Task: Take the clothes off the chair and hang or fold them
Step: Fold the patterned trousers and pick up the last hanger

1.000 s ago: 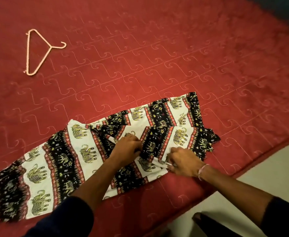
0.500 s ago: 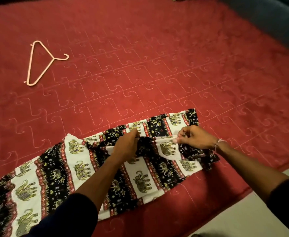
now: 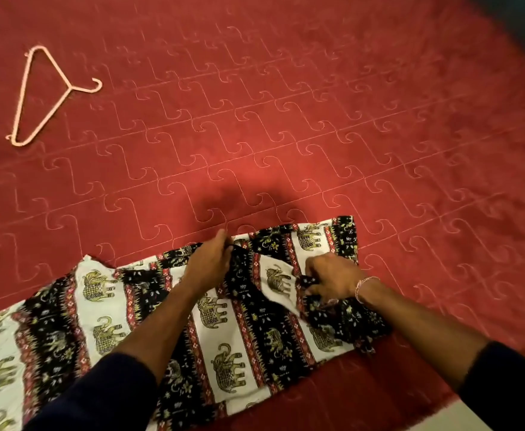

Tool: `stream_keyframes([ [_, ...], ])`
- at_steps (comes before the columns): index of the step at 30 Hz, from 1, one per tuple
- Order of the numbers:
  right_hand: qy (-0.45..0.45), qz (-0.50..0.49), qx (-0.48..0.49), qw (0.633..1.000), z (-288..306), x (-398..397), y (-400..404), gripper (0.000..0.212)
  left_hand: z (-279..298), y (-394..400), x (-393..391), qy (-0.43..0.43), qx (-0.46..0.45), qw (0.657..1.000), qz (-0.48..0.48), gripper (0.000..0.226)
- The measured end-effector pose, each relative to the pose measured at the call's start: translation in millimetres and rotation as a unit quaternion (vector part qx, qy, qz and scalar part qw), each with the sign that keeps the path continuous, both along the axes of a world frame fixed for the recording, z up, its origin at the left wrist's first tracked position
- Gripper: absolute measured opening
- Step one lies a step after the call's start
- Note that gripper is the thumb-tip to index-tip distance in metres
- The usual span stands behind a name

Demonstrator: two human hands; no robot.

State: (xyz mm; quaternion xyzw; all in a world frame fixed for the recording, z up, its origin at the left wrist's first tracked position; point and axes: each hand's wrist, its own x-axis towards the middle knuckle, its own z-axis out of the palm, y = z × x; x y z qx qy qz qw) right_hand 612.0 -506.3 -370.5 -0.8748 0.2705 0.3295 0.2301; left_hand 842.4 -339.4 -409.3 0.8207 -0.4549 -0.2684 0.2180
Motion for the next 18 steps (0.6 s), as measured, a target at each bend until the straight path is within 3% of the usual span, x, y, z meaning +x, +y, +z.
stream_keyframes([
  [4, -0.074, -0.087, 0.133, 0.985, 1, 0, -33, 0.023, 1, -5, 6, 0.000, 0.012, 1.000, -0.004, 0.012],
  [8, -0.092, -0.133, 0.121, 0.979, 5, -6, -69, 0.022, 2, -8, 8, -0.037, 0.012, 0.999, -0.020, 0.012],
  [11, -0.123, -0.170, 0.042, 0.977, 2, -4, -97, 0.017, 0, -14, 9, -0.093, -0.003, 0.996, -0.016, 0.017],
  [15, -0.179, -0.176, -0.111, 0.962, -7, -2, -117, 0.028, -3, -26, 9, -0.136, 0.000, 0.990, 0.030, 0.018],
  [18, -0.189, -0.190, -0.160, 0.950, -20, -8, -111, 0.033, -2, -30, 0, -0.176, 0.012, 0.983, 0.059, 0.022],
])
